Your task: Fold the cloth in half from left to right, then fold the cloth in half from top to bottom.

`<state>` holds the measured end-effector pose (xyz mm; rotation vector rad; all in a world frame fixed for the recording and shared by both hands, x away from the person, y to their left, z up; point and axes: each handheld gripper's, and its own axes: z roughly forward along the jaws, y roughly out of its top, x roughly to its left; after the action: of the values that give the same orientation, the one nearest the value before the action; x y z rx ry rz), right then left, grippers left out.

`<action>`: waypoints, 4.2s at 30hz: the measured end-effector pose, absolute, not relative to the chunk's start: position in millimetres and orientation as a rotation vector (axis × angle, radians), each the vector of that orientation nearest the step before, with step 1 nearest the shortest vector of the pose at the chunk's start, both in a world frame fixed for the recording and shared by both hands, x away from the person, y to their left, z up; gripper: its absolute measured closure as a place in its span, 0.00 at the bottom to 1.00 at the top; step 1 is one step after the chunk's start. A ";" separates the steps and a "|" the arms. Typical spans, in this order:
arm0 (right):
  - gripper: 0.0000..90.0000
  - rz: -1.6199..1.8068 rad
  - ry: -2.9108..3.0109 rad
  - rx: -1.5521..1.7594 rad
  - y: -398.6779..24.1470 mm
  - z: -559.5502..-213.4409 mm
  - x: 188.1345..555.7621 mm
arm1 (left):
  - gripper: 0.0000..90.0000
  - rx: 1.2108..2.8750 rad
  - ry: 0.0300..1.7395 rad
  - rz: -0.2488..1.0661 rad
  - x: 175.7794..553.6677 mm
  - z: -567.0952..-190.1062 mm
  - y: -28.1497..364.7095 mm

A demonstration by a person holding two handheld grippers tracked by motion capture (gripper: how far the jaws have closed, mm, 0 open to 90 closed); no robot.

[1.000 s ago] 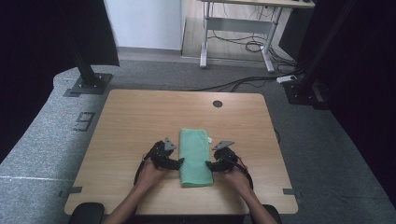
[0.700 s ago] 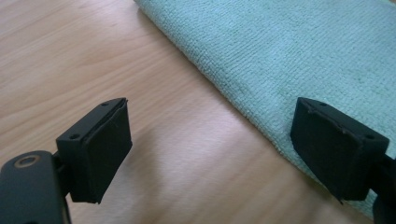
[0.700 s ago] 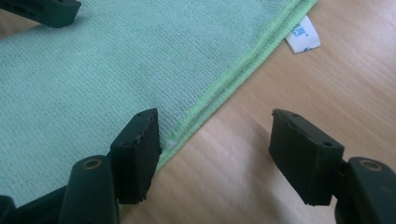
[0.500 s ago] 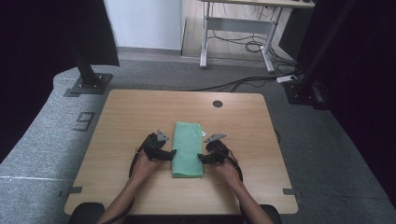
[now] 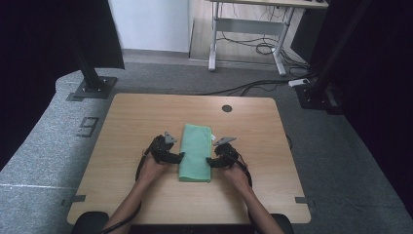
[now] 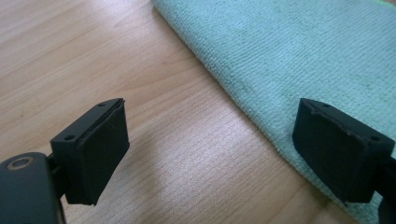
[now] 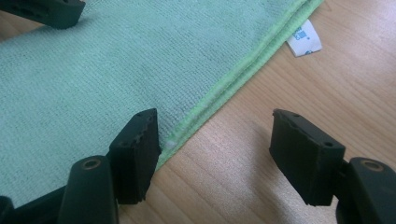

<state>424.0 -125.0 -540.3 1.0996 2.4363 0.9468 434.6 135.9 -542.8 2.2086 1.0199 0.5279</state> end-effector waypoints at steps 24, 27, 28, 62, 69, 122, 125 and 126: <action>0.06 1.015 2.394 1.113 -174.5 -519.8 396.2 | 0.04 2.203 0.941 0.444 376.6 -516.1 168.5; 0.00 1.008 2.388 1.121 -181.8 -518.3 389.7 | 0.02 2.209 0.943 0.449 368.4 -516.1 174.2; 0.00 1.005 2.389 1.122 -183.9 -518.0 387.4 | 0.01 2.211 0.944 0.449 366.1 -516.5 176.1; 0.00 1.003 2.370 1.133 -209.9 -556.8 364.7 | 0.00 2.246 0.994 0.365 349.6 -549.0 206.3; 0.00 1.004 2.371 1.133 -210.0 -556.7 364.9 | 0.00 2.242 1.008 0.372 349.5 -549.0 205.5; 0.01 1.056 2.406 1.148 -173.5 -534.6 390.1 | 0.00 2.237 1.018 0.376 349.1 -549.1 205.0; 0.00 1.070 2.401 1.154 -166.4 -530.9 394.3 | 0.00 2.237 1.018 0.376 349.1 -549.1 205.0; 0.00 1.077 2.402 1.154 -163.7 -529.6 395.9 | 0.00 2.237 1.018 0.375 349.1 -549.0 205.1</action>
<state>395.9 -163.7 -529.6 1.1538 2.4019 1.0771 349.1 205.1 -549.0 2.2374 1.0177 0.3749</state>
